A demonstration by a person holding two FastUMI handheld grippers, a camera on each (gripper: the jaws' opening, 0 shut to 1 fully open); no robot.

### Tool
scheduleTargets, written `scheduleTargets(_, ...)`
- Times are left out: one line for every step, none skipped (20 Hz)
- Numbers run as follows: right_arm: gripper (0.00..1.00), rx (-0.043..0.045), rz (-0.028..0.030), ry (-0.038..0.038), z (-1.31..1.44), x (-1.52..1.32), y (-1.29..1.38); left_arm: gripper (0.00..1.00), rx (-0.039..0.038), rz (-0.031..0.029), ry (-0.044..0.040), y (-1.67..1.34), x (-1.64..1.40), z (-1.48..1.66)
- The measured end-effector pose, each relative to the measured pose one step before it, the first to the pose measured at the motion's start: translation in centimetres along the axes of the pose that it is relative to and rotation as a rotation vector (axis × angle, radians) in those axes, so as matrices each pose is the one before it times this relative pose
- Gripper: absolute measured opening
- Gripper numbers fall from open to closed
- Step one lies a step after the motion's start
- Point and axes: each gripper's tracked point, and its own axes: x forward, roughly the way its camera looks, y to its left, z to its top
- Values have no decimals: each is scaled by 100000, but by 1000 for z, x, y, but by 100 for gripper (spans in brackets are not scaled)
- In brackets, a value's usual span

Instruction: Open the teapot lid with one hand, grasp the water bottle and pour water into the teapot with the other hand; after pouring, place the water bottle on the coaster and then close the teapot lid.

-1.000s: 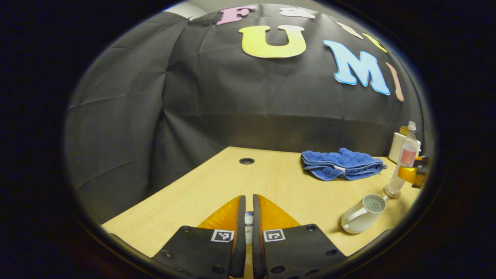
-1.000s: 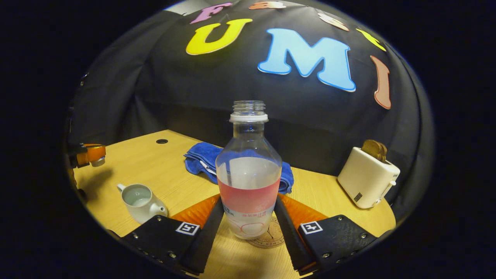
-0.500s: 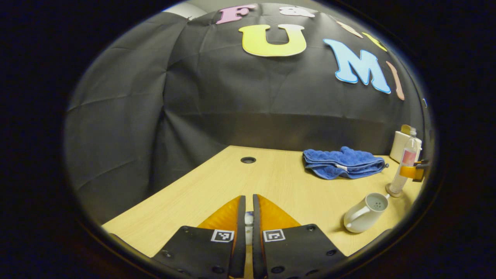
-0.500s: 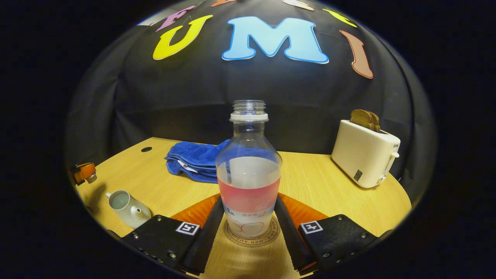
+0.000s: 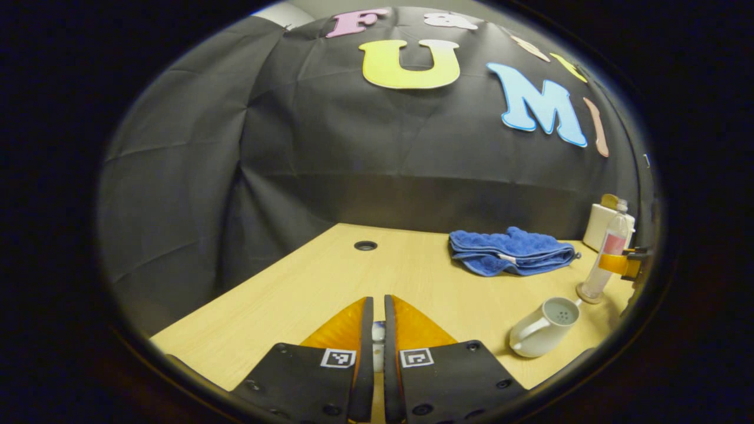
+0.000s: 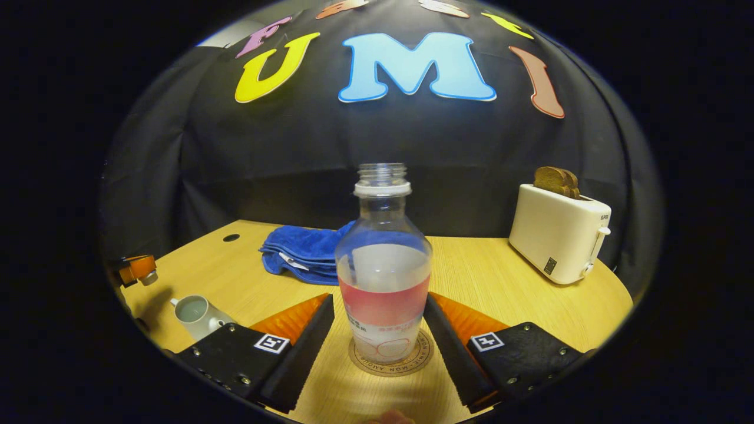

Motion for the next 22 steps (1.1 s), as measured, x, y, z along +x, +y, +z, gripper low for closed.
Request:
scheduleTargets(96,122,-594,-1981,272,-81,-299,13,302,-443,-524,-149,-42,41)
scheduleTargets(96,-13,-500,-2079,93,-195,-186,14,385,-521,-639,-328,13,270)
scheduleTargets(96,-98,92,-1511,72,-224,-138,14,163,-669,-549,-241,-107,109)
scheduleTargets(96,154,-50,-993,-156,-267,-187,13,-28,-1165,-444,-453,-112,186)
scheduleTargets(96,694,648,-673,-77,-285,47,13,-64,-1313,-373,-571,-79,49)
scheduleTargets(96,1027,803,-541,-71,-365,16,13,136,-1017,-330,-486,-23,134)
scheduleTargets(96,728,505,-295,-16,-327,-62,13,624,-768,-793,-482,-102,204)
scheduleTargets(96,544,-14,-358,61,-380,-137,13,626,-728,-1154,-495,-82,440)
scheduleTargets(96,289,35,-563,186,-385,-86,13,-339,-1013,-1610,-552,-206,513)
scheduleTargets(96,20,-201,-508,124,-372,-122,13,-964,-2005,-1402,-953,-86,538)
scheduleTargets(96,-410,-359,-1065,65,-472,-172,14,-904,-2451,-1178,-1143,-156,314)
scheduleTargets(96,-739,-1359,-1774,66,-653,-458,14,-95,-2115,-1003,-1087,-27,428)
scheduleTargets(96,-1055,-613,-1130,-115,-484,-349,14,1104,-1764,-518,-961,16,21)
scheduleTargets(96,-1418,-215,-436,-254,-605,-99,14,1774,-1109,-347,-825,283,145)
scheduleTargets(96,-1303,-863,-115,-94,-433,-385,14,1548,-1127,-207,-877,112,159)
scheduleTargets(96,-891,-622,-566,12,-375,-348,14,714,-1502,-331,-1078,186,203)
scheduleTargets(96,-309,-370,-423,92,-305,-197,14,-238,-1745,-276,-1113,67,187)
scheduleTargets(96,-188,-295,-439,176,-312,-136,14,-597,-1720,-252,-1018,1,-17)
scheduleTargets(96,-307,-330,-1094,329,-318,-189,14,-492,-1779,21,-994,74,39)
scheduleTargets(96,-717,-825,-1139,291,-291,-284,14,79,-1491,-277,-906,185,62)
scheduleTargets(96,-1258,-672,-1056,320,-291,-257,14,870,-1218,-255,-821,41,75)
scheduleTargets(96,-1347,-737,-777,98,-246,-174,13,1025,-1203,-340,-821,170,13)
